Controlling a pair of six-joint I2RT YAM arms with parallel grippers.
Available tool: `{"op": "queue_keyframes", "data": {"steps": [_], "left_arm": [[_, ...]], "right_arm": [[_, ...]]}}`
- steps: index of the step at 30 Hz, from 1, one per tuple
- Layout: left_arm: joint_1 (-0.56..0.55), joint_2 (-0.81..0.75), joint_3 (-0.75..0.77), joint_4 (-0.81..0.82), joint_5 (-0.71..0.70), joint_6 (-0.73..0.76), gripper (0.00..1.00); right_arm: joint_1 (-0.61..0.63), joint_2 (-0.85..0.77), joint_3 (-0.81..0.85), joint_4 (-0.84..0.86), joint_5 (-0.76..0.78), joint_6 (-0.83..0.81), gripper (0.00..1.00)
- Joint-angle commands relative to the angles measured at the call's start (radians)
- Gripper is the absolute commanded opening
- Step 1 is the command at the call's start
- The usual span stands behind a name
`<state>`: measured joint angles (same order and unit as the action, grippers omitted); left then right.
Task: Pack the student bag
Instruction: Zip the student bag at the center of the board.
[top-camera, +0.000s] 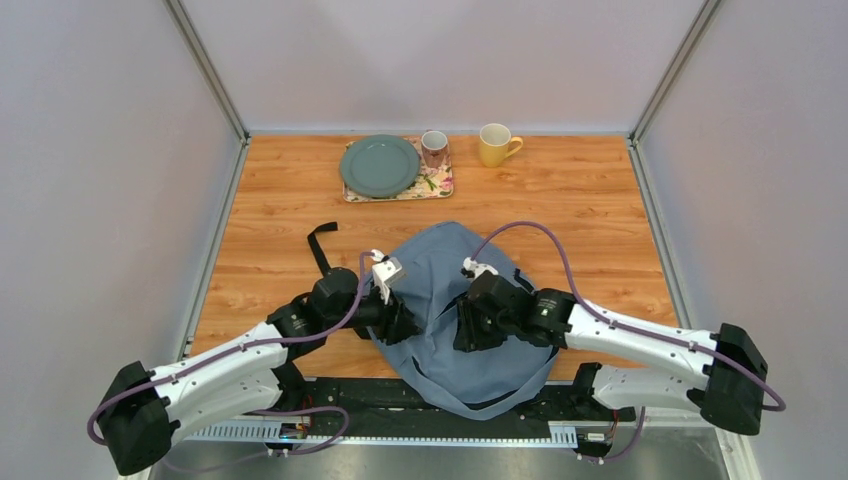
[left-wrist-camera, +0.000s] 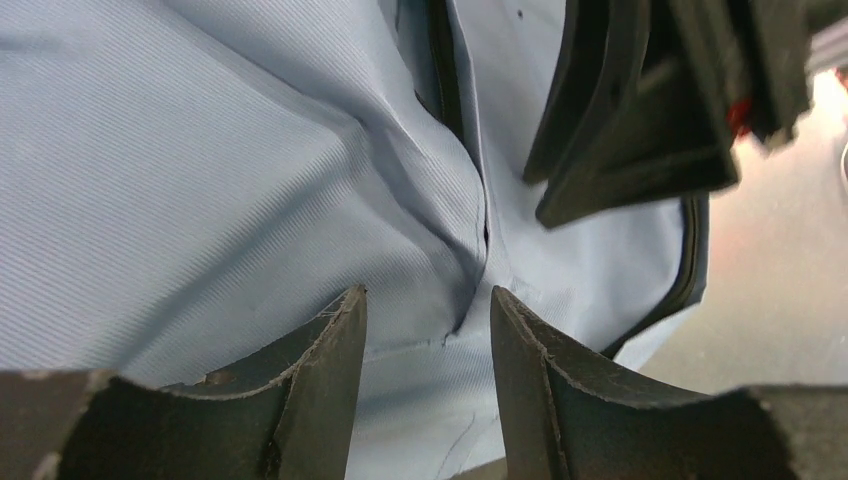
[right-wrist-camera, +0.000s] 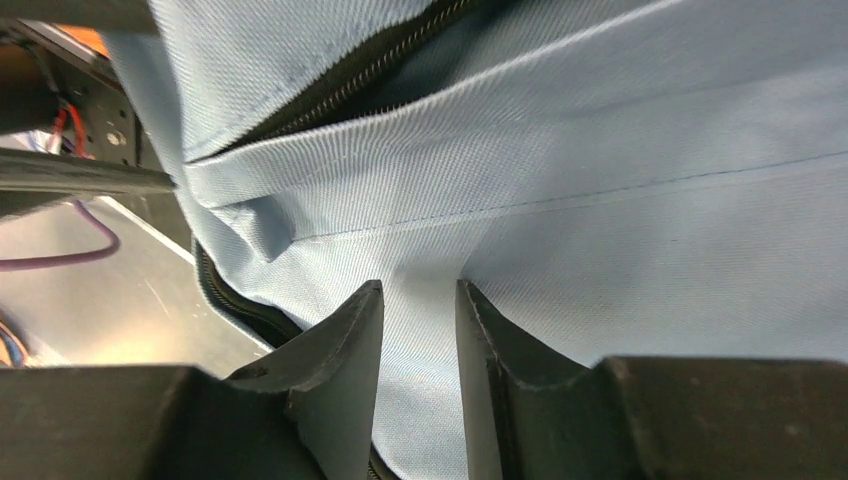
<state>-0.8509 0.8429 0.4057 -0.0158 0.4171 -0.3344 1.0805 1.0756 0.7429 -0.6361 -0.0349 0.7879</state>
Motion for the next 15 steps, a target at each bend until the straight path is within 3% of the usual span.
{"op": "queue_keyframes", "data": {"steps": [1,5,9,11,15], "left_arm": [[-0.002,-0.004,-0.03,0.192,-0.077,-0.178,0.57],[-0.002,-0.008,-0.028,0.166,-0.113,-0.219,0.57],[-0.004,-0.013,-0.03,0.122,-0.116,-0.238,0.57],[-0.002,-0.004,-0.036,0.128,-0.112,-0.259,0.57],[-0.002,0.044,-0.012,0.114,-0.1,-0.281,0.57]], "right_arm": [[0.059,0.058,0.015,0.019,0.08,0.048,0.36],[0.105,-0.043,0.096,-0.095,0.229,0.074,0.37],[0.081,-0.163,0.151,-0.067,0.371,0.035,0.4],[0.055,-0.155,0.183,-0.051,0.374,0.004,0.41],[-0.014,0.024,0.286,-0.053,0.336,-0.094,0.41]]}}
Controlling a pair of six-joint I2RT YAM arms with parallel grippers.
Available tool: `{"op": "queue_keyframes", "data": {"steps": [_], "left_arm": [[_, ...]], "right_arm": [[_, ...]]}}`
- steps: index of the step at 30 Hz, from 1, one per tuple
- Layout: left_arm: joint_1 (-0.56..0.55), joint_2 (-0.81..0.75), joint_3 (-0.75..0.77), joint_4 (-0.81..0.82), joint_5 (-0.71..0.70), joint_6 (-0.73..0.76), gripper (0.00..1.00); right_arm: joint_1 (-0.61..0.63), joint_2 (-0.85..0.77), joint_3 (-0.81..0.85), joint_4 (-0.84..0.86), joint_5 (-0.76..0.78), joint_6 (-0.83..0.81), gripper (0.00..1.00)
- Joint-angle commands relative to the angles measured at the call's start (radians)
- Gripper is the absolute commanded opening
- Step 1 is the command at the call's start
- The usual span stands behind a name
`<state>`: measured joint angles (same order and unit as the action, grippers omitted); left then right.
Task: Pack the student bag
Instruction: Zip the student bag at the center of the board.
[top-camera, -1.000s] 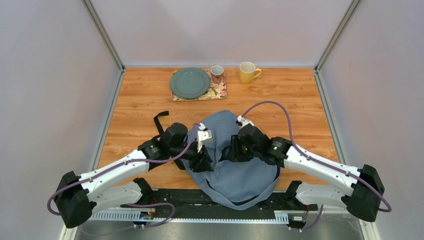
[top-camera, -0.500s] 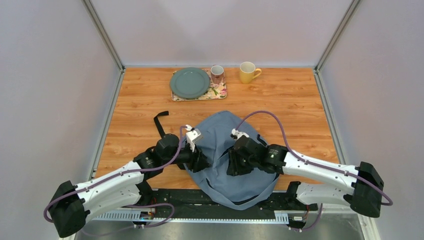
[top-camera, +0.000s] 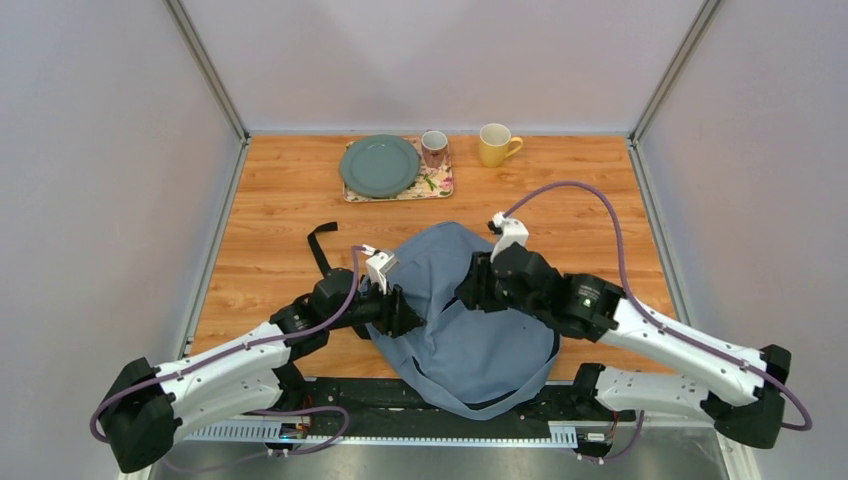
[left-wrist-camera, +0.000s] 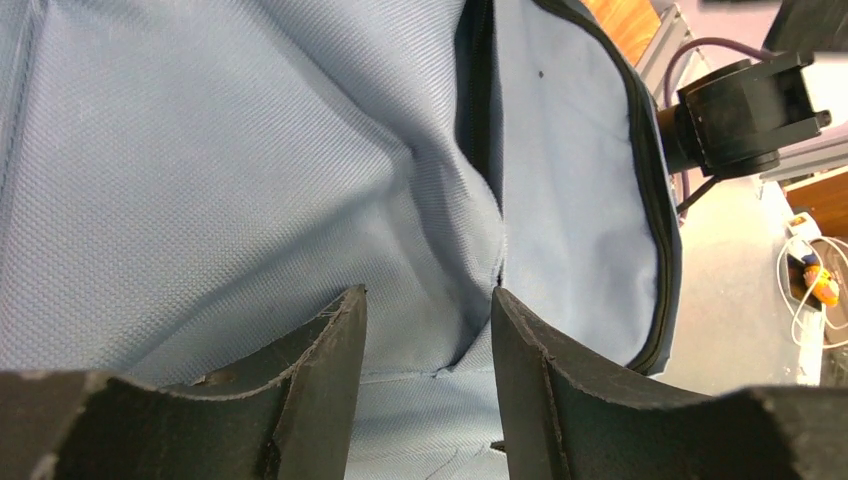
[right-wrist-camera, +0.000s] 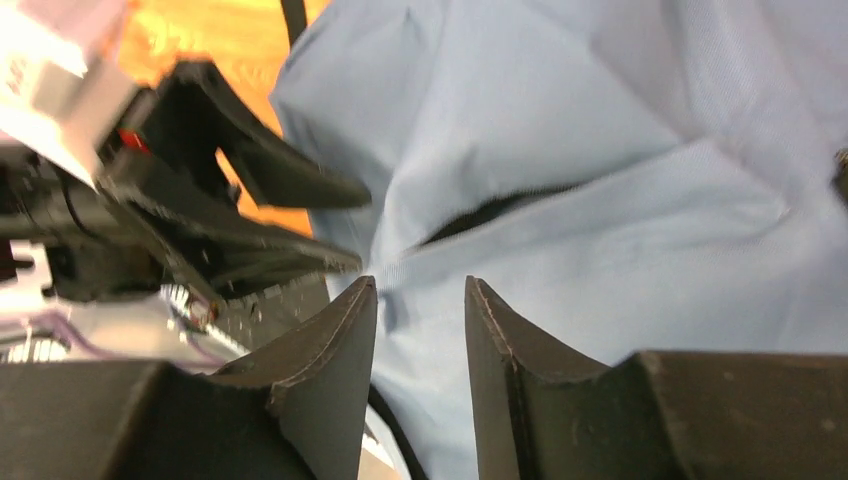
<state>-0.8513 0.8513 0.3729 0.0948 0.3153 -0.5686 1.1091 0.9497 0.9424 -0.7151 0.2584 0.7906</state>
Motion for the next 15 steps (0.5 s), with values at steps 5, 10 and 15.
{"op": "queue_keyframes", "data": {"steps": [5,10,15], "left_arm": [[-0.002,0.143,0.093,-0.092,0.034,-0.004,0.57],[-0.009,0.129,0.061,-0.069,0.057,-0.013,0.53],[-0.009,0.078,0.046,-0.176,0.038,0.035,0.53]], "right_arm": [[-0.046,0.329,0.206,0.072,-0.028,-0.189,0.41],[-0.046,0.495,0.236,-0.027,-0.053,-0.185,0.38],[-0.043,0.54,0.083,-0.02,-0.062,-0.142,0.36]]}}
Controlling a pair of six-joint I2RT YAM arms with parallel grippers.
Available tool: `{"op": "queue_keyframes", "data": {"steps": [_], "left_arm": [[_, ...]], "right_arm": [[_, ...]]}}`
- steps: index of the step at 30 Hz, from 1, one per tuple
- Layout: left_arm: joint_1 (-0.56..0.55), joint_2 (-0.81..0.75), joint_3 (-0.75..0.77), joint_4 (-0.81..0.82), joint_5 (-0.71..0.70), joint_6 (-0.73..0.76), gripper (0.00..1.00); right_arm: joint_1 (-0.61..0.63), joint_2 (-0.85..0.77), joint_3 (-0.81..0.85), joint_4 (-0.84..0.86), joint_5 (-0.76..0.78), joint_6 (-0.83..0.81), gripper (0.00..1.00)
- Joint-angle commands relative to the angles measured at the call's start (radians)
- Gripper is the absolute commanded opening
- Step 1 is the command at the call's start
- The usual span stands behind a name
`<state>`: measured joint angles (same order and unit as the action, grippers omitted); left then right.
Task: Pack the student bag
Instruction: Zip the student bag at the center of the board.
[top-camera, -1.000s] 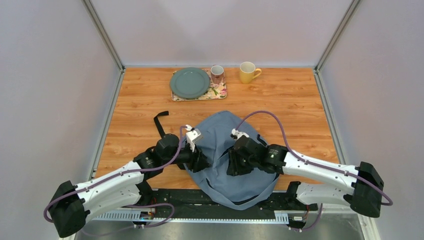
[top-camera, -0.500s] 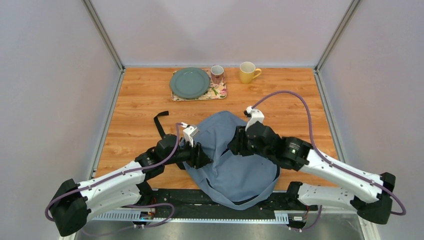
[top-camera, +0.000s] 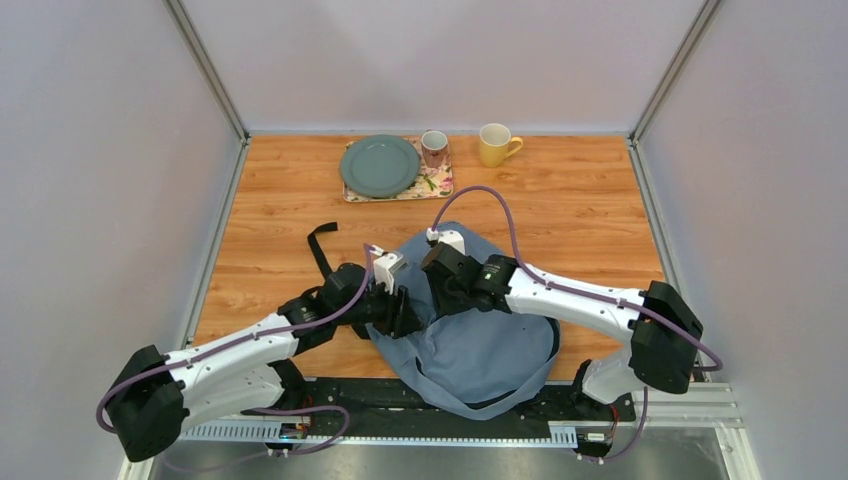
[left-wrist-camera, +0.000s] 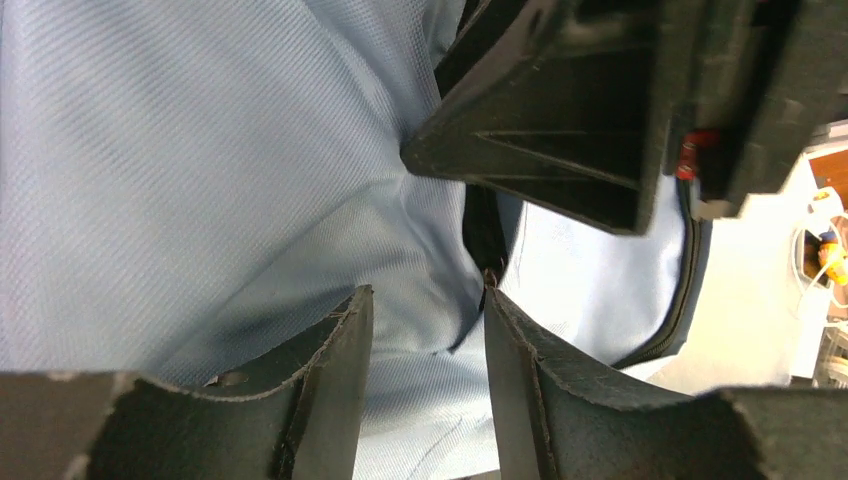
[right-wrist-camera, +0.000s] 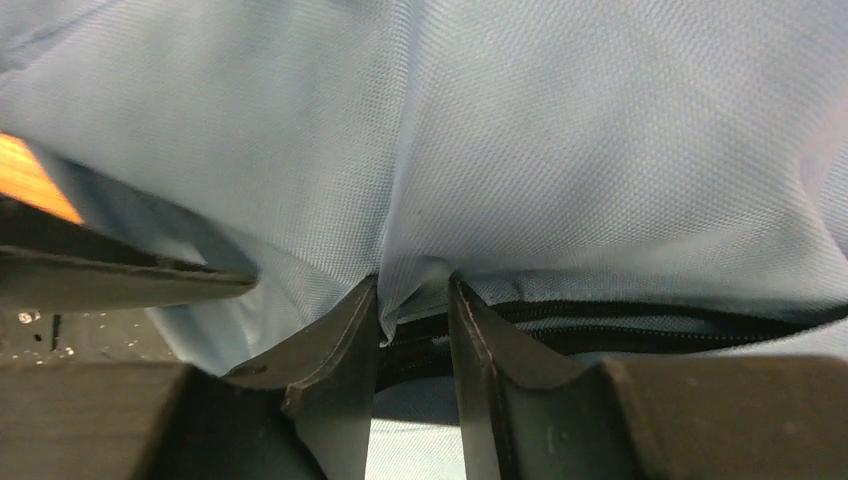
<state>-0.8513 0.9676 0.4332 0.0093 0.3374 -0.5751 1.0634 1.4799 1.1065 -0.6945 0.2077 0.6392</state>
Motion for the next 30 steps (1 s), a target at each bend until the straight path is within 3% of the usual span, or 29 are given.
{"op": "queue_keyframes", "data": {"steps": [1,15,25,30], "left_arm": [[-0.009,-0.055,-0.022,-0.104,0.011,0.049,0.53],[-0.008,-0.211,-0.134,-0.109,-0.129,-0.081,0.56],[-0.009,-0.313,-0.053,-0.256,-0.196,-0.17,0.58],[-0.008,-0.348,-0.051,-0.345,-0.123,-0.303,0.58]], "right_arm": [[0.004,0.011,-0.1,-0.054,-0.01,0.008,0.36],[0.121,-0.144,-0.247,-0.008,-0.306,-0.047,0.36],[0.173,-0.19,-0.261,-0.082,-0.214,-0.006,0.35],[0.175,-0.25,-0.269,-0.103,-0.165,0.028,0.34]]}}
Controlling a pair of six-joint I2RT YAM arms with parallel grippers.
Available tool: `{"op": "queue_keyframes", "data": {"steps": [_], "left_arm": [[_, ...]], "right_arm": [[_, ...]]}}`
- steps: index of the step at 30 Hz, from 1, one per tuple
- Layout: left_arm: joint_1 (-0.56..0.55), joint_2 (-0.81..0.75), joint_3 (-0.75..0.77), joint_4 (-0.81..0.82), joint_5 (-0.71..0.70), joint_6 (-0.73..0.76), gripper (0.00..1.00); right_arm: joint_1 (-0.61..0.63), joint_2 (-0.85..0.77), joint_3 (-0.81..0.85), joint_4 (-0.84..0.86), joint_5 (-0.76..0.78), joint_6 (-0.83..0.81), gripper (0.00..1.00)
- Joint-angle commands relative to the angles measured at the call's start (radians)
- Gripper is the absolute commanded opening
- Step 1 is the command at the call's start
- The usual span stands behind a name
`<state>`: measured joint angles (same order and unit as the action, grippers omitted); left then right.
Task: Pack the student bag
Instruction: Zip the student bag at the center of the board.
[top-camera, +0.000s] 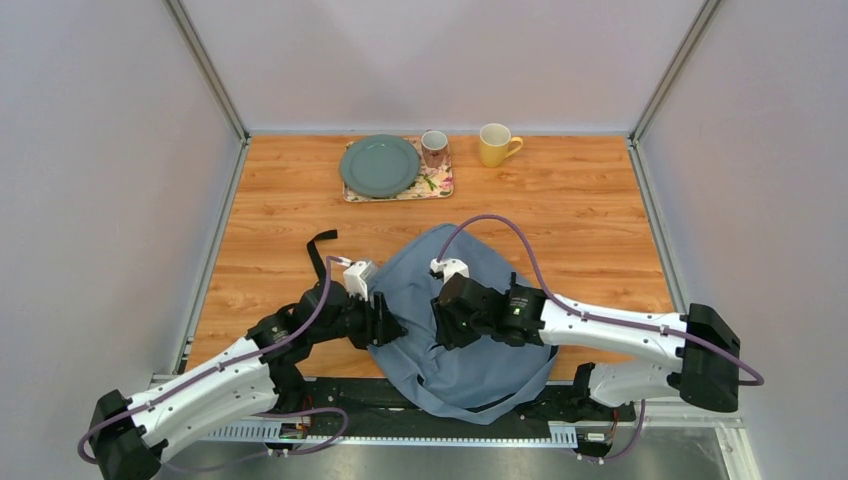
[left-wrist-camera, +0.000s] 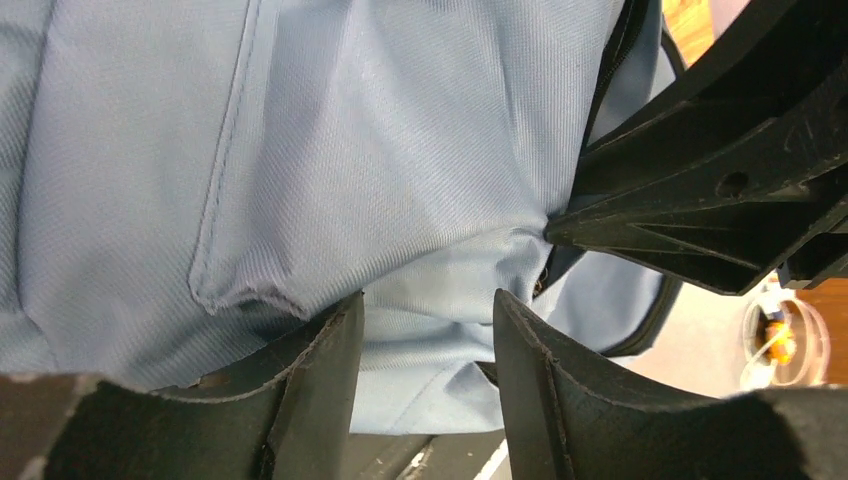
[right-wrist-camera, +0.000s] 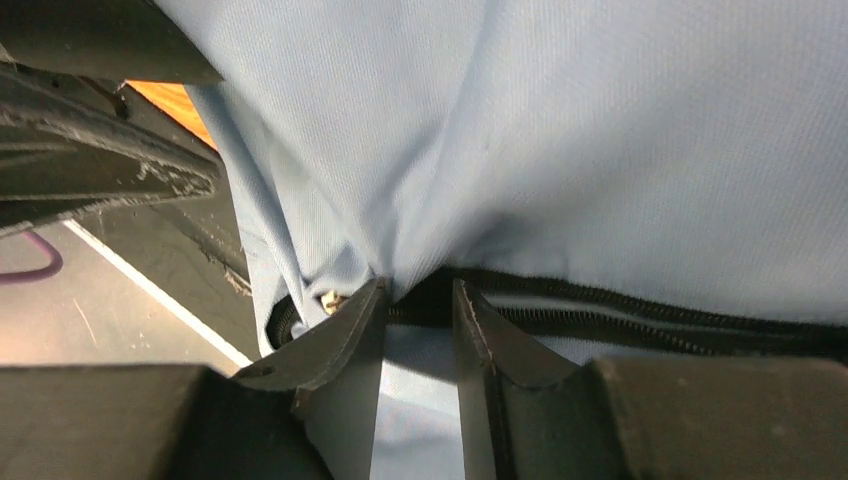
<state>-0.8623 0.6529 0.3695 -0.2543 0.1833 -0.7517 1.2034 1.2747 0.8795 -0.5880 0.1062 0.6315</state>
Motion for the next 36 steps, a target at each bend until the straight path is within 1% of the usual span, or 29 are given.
{"op": "queue_keyframes", "data": {"steps": [1,2,3,6,10,11,13,14,16,17,19,24,26,30,31,33,36], "left_arm": [[0.003,-0.044,-0.006,-0.076,0.068,-0.159,0.58],[0.003,-0.059,-0.056,-0.035,0.085,-0.193,0.58],[0.002,-0.096,-0.085,-0.007,0.096,-0.265,0.58],[0.003,-0.165,-0.178,0.076,0.114,-0.398,0.59],[0.002,-0.217,-0.228,0.081,0.075,-0.471,0.61],[0.003,-0.219,-0.25,0.113,0.077,-0.489,0.61],[0.002,-0.2,-0.267,0.162,0.105,-0.506,0.61],[0.0,-0.19,-0.276,0.214,0.116,-0.512,0.62],[-0.001,-0.147,-0.277,0.248,0.133,-0.514,0.63],[-0.003,-0.13,-0.28,0.316,0.139,-0.52,0.63],[-0.006,-0.075,-0.285,0.416,0.146,-0.529,0.65],[-0.015,0.069,-0.279,0.568,0.168,-0.528,0.66],[-0.015,0.117,-0.276,0.634,0.194,-0.526,0.66],[-0.015,0.215,-0.282,0.727,0.2,-0.525,0.66],[-0.015,0.224,-0.281,0.739,0.197,-0.519,0.62],[-0.017,0.247,-0.267,0.736,0.2,-0.492,0.58],[-0.015,0.278,-0.259,0.745,0.199,-0.477,0.43]], "right_arm": [[0.035,-0.049,-0.053,-0.199,-0.063,0.043,0.34],[0.035,-0.052,-0.06,-0.188,-0.066,0.048,0.33],[0.038,-0.055,-0.068,-0.179,-0.068,0.059,0.33],[0.05,-0.064,-0.1,-0.148,-0.042,0.095,0.31],[0.058,-0.093,-0.134,-0.11,-0.042,0.129,0.31],[0.058,-0.097,-0.143,-0.099,-0.051,0.128,0.31],[0.068,-0.103,-0.145,-0.09,-0.06,0.128,0.31],[0.074,-0.104,-0.145,-0.087,-0.062,0.125,0.31],[0.096,-0.103,-0.146,-0.075,-0.068,0.126,0.32],[0.104,-0.103,-0.148,-0.064,-0.074,0.129,0.31],[0.127,-0.103,-0.158,-0.026,-0.086,0.14,0.32],[0.169,-0.098,-0.171,0.043,-0.082,0.184,0.34],[0.185,-0.095,-0.172,0.059,-0.08,0.191,0.34],[0.219,-0.068,-0.166,0.071,-0.051,0.206,0.35],[0.223,-0.058,-0.165,0.064,-0.039,0.211,0.36],[0.226,-0.054,-0.162,0.05,-0.004,0.215,0.38],[0.223,-0.048,-0.165,0.066,0.018,0.205,0.4]]}}
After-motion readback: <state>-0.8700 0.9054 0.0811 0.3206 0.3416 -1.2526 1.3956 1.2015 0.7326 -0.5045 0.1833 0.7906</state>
